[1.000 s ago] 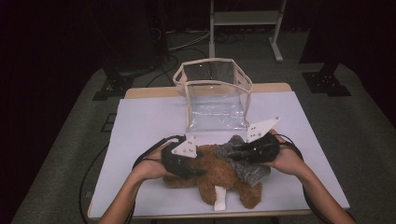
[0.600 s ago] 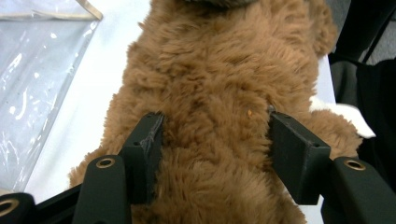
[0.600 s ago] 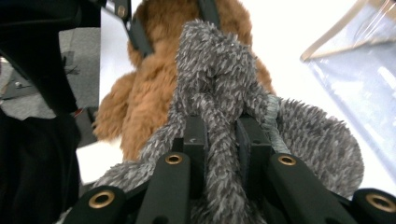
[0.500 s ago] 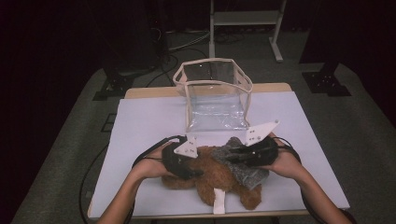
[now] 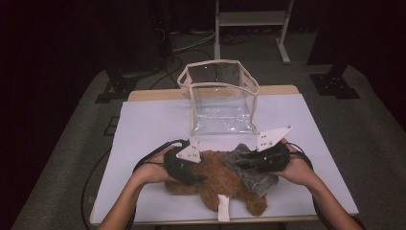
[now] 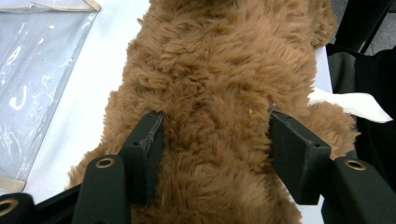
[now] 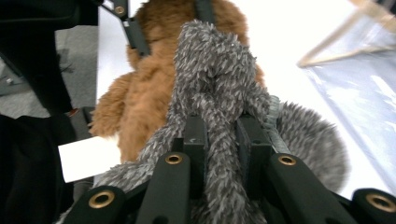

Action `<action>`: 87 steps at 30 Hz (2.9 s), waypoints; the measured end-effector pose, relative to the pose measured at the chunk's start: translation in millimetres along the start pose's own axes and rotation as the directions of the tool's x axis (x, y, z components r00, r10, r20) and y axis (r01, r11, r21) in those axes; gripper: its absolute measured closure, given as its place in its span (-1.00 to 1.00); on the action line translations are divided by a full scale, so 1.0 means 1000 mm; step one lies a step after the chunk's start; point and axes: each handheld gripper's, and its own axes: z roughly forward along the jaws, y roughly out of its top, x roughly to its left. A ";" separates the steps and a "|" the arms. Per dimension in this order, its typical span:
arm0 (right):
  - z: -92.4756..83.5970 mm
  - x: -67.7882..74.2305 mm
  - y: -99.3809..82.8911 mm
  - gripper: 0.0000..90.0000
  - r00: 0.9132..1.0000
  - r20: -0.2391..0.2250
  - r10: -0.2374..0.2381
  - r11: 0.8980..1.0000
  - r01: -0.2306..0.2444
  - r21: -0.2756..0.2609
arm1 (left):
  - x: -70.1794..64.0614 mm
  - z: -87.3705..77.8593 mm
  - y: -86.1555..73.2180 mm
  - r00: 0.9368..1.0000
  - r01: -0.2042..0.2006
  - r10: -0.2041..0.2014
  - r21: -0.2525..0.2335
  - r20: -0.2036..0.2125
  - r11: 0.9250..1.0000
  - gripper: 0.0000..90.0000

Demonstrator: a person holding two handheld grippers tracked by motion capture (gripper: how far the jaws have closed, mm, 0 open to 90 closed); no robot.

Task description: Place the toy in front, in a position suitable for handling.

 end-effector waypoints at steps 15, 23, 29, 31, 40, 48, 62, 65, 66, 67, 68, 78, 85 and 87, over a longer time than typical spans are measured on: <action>0.013 0.001 -0.008 0.69 0.999 -0.026 0.023 0.999 -0.023 0.023 | -0.003 -0.013 -0.004 1.000 0.010 -0.010 0.009 0.004 1.000 -0.17; 0.028 0.001 -0.004 0.68 0.998 -0.056 0.023 1.000 -0.023 0.016 | -0.001 -0.004 -0.004 1.000 0.023 -0.023 0.000 -0.006 1.000 -0.17; -0.002 -0.012 -0.012 0.68 0.998 0.040 0.055 0.998 -0.055 0.007 | -0.001 0.000 -0.003 1.000 0.024 -0.024 -0.008 -0.005 1.000 -0.13; -0.010 -0.017 -0.015 0.68 0.995 0.064 0.074 0.997 -0.075 0.005 | 0.000 0.001 -0.002 1.000 0.025 -0.025 -0.012 -0.002 1.000 -0.13; 0.005 0.001 0.011 0.68 0.999 -0.041 0.009 0.999 -0.011 -0.047 | 0.002 0.005 0.007 0.999 0.027 -0.027 0.004 -0.022 1.000 -0.16; 0.020 -0.002 -0.005 0.68 0.998 -0.054 0.046 0.999 -0.046 -0.002 | 0.003 -0.024 -0.015 0.996 0.056 -0.058 -0.023 -0.067 0.998 -0.31; 0.015 -0.005 -0.008 0.68 0.997 -0.044 0.066 0.998 -0.066 0.000 | 0.003 -0.043 -0.058 0.983 0.153 -0.158 -0.052 -0.093 0.987 -0.33; 0.011 0.002 0.005 0.68 0.999 -0.043 0.026 0.999 -0.027 -0.017 | 0.003 -0.039 -0.057 0.984 0.153 -0.156 -0.051 -0.081 0.987 -0.32; 0.011 0.004 0.008 0.68 0.999 -0.043 0.015 1.000 -0.016 -0.019 | 0.003 -0.038 -0.055 0.985 0.148 -0.151 -0.048 -0.081 0.988 -0.32; 0.013 0.006 0.013 0.67 0.999 -0.048 0.001 1.000 -0.002 -0.023 | 0.002 -0.038 -0.054 0.986 0.145 -0.148 -0.047 -0.081 0.988 -0.32; 0.015 0.007 0.016 0.68 0.999 -0.050 -0.006 1.000 0.005 -0.020 | 0.002 -0.037 -0.052 0.987 0.138 -0.141 -0.044 -0.080 0.989 -0.31; 0.045 0.019 0.038 0.67 0.996 -0.063 -0.070 0.996 0.073 0.052 | 0.001 -0.036 -0.041 0.989 0.099 -0.105 -0.060 -0.100 0.993 -0.32; 0.037 0.005 0.016 0.68 0.998 -0.066 -0.014 0.999 0.016 0.027 | 0.000 -0.052 -0.054 0.988 0.078 -0.090 -0.098 -0.127 0.992 -0.39; 0.034 0.002 0.013 0.68 0.998 -0.060 -0.001 1.000 0.003 0.026 | 0.001 -0.055 -0.062 0.986 0.091 -0.102 -0.090 -0.134 0.992 -0.42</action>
